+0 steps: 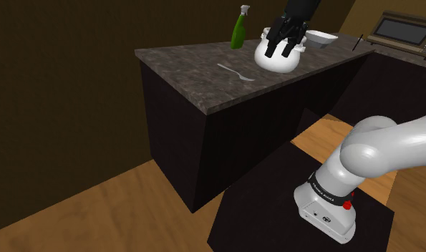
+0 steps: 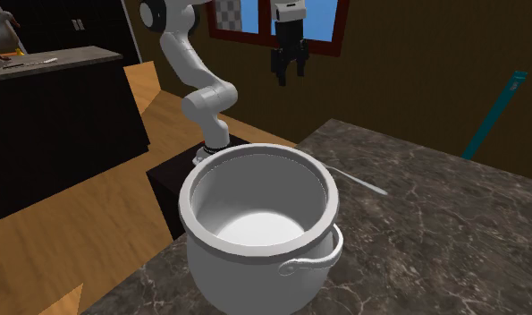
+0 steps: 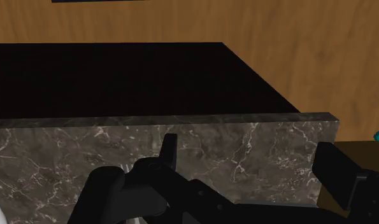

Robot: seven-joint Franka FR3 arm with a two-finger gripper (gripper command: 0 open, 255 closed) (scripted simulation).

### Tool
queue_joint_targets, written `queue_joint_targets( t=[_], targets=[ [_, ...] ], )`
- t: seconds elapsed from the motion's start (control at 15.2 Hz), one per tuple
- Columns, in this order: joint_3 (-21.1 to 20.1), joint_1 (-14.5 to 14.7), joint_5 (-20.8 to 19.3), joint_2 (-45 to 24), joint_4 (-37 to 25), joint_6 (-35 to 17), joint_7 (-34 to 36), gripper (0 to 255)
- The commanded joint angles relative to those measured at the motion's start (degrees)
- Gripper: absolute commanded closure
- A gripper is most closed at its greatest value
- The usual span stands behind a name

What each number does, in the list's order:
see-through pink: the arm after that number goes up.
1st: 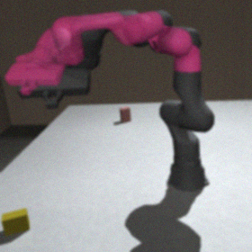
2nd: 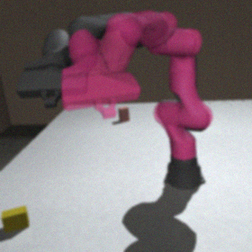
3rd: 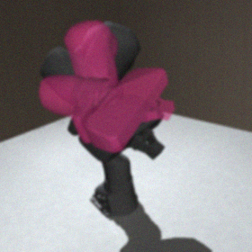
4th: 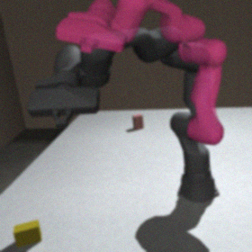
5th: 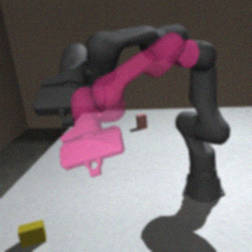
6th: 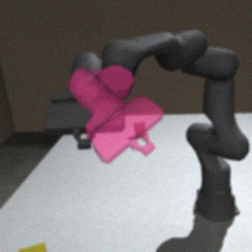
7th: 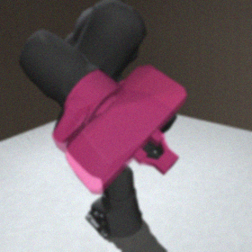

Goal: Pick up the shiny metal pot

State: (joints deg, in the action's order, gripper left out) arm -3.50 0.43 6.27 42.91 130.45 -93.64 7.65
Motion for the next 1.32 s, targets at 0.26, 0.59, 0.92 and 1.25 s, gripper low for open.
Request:
queue_joint_targets(
  t=[0.26, 0.59, 0.92, 1.25],
  targets=[
    [3.52, -1.66, -2.35, -6.08, -4.32, -0.68, -3.75, 0],
    [7.65, -3.35, -4.44, -14.33, -11.10, -0.99, -8.24, 0],
    [11.49, -4.81, -5.44, -23.28, -19.49, -0.49, -12.69, 0],
    [15.09, -6.34, -5.19, -33.06, -29.75, 1.05, -17.22, 0]
  ],
)
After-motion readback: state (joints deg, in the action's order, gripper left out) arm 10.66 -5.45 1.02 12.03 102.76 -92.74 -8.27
